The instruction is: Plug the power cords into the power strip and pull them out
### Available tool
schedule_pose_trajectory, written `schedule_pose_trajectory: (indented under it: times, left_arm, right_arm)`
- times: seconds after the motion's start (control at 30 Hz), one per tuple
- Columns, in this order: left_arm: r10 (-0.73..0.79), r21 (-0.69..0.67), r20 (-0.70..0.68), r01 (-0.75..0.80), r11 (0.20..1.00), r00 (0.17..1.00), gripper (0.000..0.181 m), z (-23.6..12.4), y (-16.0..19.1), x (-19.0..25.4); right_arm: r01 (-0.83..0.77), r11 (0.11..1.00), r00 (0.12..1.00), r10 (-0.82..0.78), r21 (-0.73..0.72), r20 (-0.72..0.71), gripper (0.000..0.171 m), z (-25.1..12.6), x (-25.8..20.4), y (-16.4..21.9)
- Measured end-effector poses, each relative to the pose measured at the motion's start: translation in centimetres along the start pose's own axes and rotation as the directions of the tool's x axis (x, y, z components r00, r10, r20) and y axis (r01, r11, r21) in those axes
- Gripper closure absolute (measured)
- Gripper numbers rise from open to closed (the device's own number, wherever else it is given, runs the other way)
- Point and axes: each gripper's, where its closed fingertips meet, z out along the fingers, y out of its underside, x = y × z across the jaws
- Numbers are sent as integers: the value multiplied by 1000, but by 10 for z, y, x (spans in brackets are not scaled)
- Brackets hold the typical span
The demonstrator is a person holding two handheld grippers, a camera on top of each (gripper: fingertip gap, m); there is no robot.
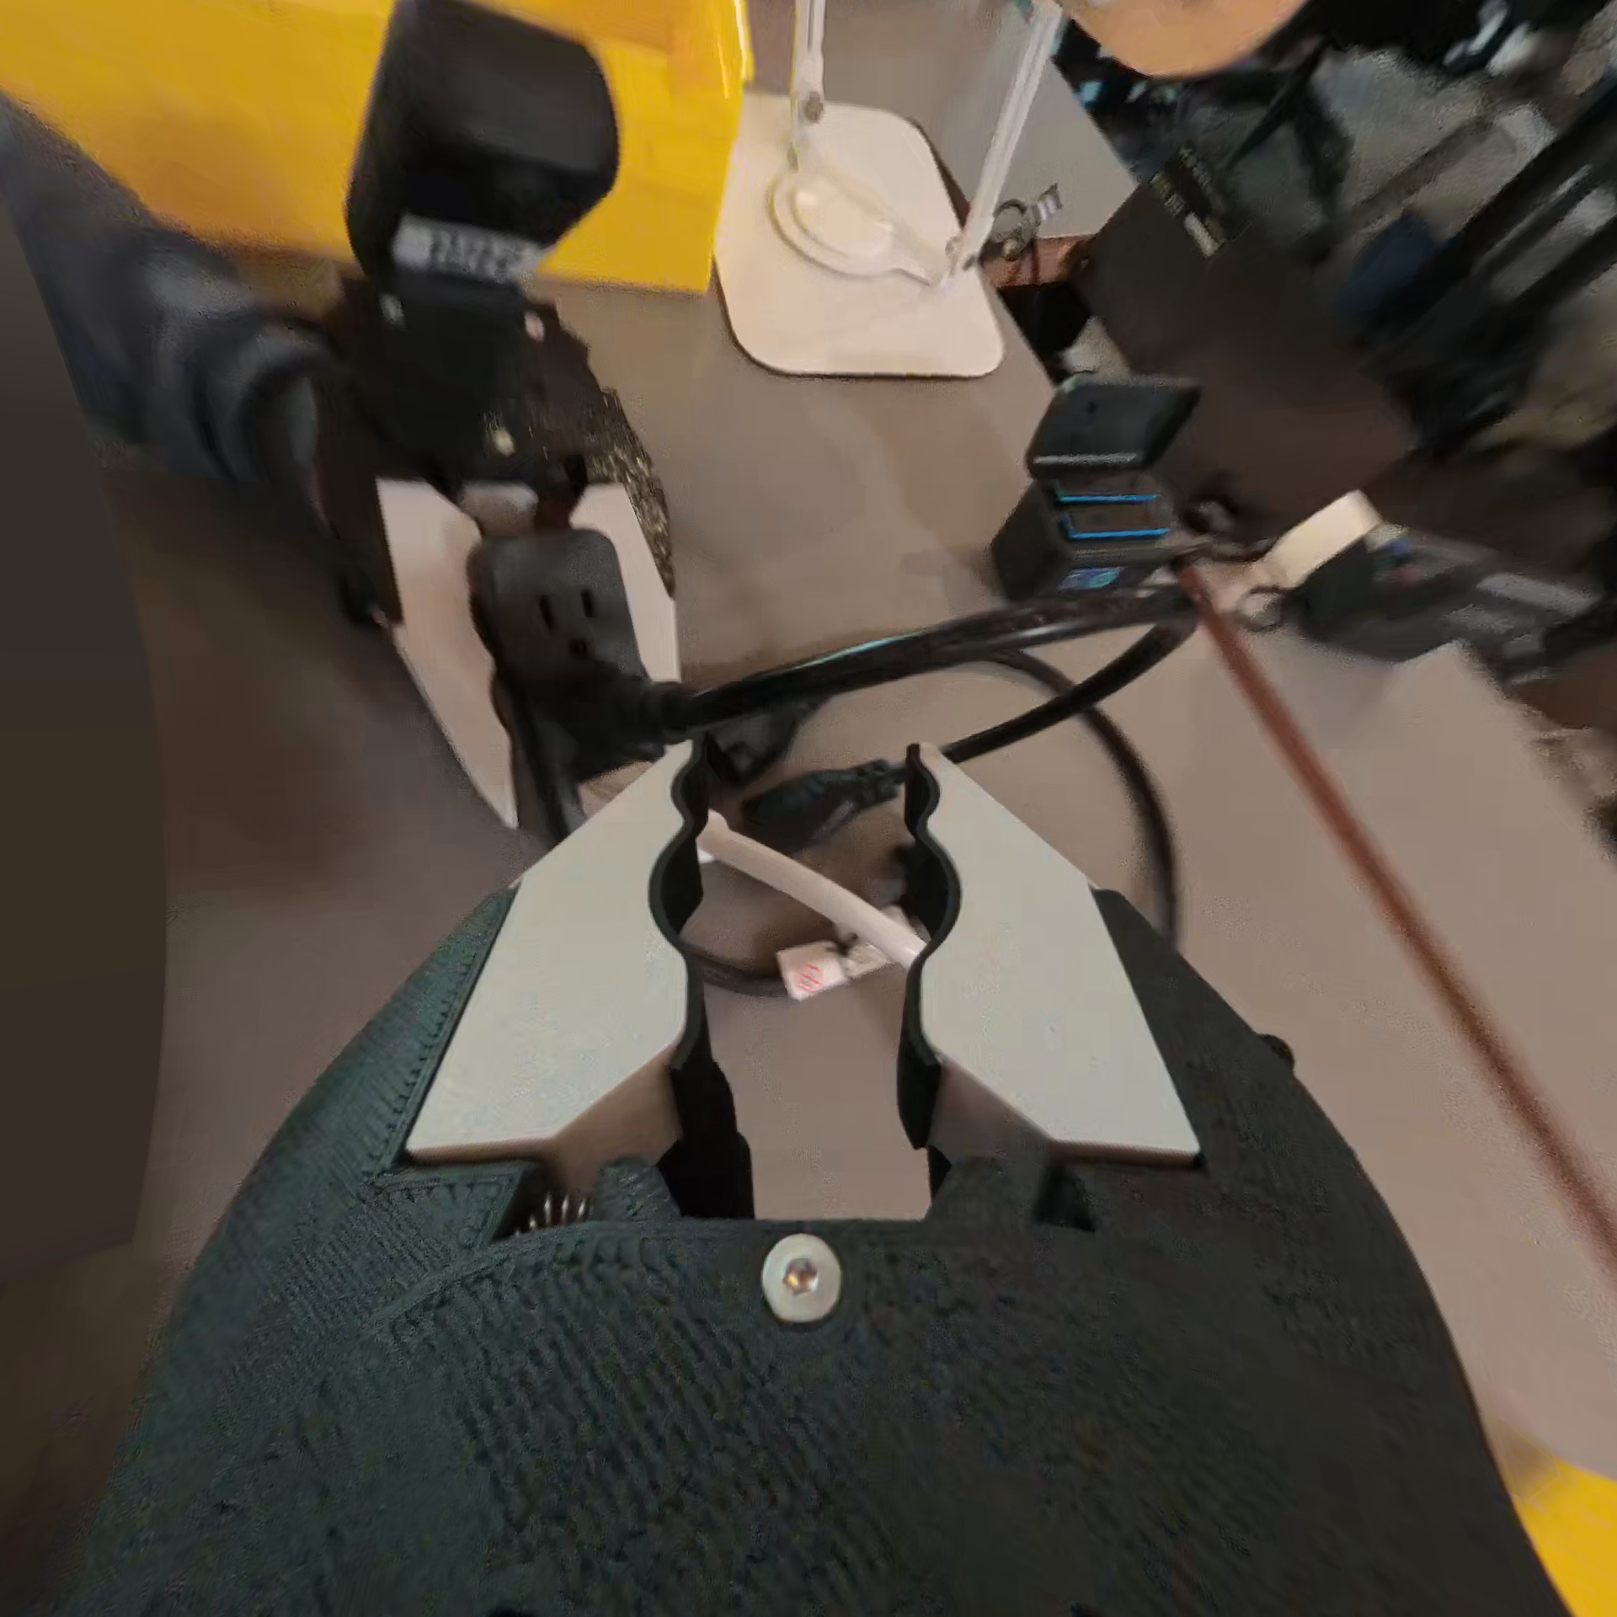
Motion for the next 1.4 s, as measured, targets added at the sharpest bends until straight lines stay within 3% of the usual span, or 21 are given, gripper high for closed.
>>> schedule_pose_trajectory:
  times: [0.03,0.17,0.4,0.47,0.77,0.97,1.13,1.27,1.4]
  left_arm:
    - [0,0,0,0,1000,1000,130,0,0,0]
    - [-2,0,-1,2,1000,1000,130,0,0,0]
    - [-4,1,-2,4,1000,1000,130,0,0,0]
    - [-5,0,-2,5,1000,1000,130,0,0,0]
    - [34,-24,14,-34,999,999,131,2,3,1]
    - [-7,-23,14,8,1000,1000,131,1,3,-3]
    - [7,-36,20,-6,999,1000,131,2,5,-2]
    - [8,-46,26,-7,999,1000,131,2,6,-3]
    - [7,-51,28,-6,999,1000,133,2,7,-3]
  right_arm:
    - [-87,996,994,84,37,68,127,1,-1,-2]
    - [-294,942,912,225,163,342,133,-1,-16,-20]
    - [-262,963,895,217,65,389,147,18,-32,-9]
    - [-232,971,907,196,53,373,155,24,-33,-7]
    - [-142,990,926,131,4,353,158,20,-42,-1]
    - [-155,988,947,152,-10,283,158,29,-35,-4]
    - [-194,981,931,193,-29,309,159,26,-37,7]
    - [-122,992,954,126,-33,272,159,31,-37,-2]
    - [-188,982,935,188,-29,300,159,30,-36,7]
